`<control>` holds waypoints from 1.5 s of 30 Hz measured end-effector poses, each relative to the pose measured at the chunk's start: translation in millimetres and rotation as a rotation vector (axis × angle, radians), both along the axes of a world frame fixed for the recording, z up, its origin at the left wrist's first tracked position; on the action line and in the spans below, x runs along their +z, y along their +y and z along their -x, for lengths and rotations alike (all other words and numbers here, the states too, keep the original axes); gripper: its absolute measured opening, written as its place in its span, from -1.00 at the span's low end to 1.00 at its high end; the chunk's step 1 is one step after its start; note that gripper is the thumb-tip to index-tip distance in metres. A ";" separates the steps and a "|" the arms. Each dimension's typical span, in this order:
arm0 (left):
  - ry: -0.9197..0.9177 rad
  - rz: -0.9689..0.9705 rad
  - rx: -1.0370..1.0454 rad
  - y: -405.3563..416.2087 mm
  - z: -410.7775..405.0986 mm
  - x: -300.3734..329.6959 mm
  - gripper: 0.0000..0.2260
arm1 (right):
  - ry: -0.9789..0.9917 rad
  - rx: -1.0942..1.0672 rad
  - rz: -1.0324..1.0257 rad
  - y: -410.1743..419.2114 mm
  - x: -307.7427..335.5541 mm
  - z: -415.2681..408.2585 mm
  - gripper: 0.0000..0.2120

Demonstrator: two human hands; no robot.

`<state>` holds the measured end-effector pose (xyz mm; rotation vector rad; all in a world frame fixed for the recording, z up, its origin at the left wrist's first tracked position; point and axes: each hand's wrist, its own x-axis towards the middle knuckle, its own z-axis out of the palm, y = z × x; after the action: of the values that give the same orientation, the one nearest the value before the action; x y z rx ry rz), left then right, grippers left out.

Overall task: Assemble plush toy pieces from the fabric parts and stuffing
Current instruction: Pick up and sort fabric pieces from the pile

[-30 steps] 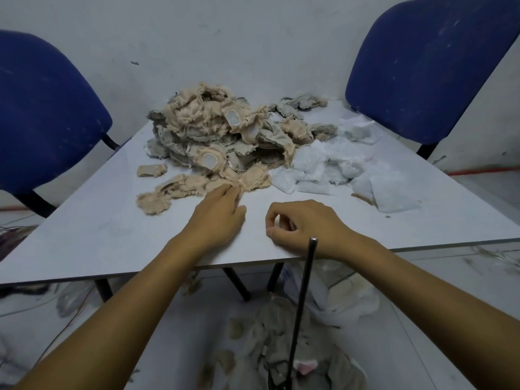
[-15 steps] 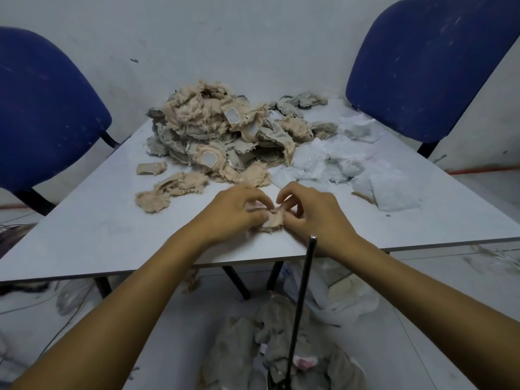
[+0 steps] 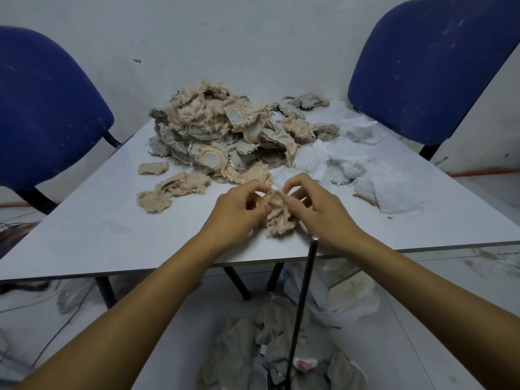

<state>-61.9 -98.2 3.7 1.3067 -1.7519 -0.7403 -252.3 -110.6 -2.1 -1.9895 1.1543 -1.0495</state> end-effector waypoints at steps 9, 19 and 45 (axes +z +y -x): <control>0.244 -0.044 -0.064 -6.7 1.5 -2.5 -0.81 | 0.106 0.020 0.092 0.8 -0.2 -1.2 -0.49; 0.261 -0.110 -0.155 -7.8 2.7 1.4 -0.92 | 0.047 0.018 0.072 0.8 -2.0 3.6 -0.81; -0.200 0.297 -0.037 -24.5 16.4 22.9 -0.87 | -0.205 0.027 0.016 -8.7 16.3 10.9 -0.94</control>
<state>-78.3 -122.6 26.6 1.1788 -1.9622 -0.3593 -263.2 -119.3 14.2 -1.8546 1.0101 -1.2204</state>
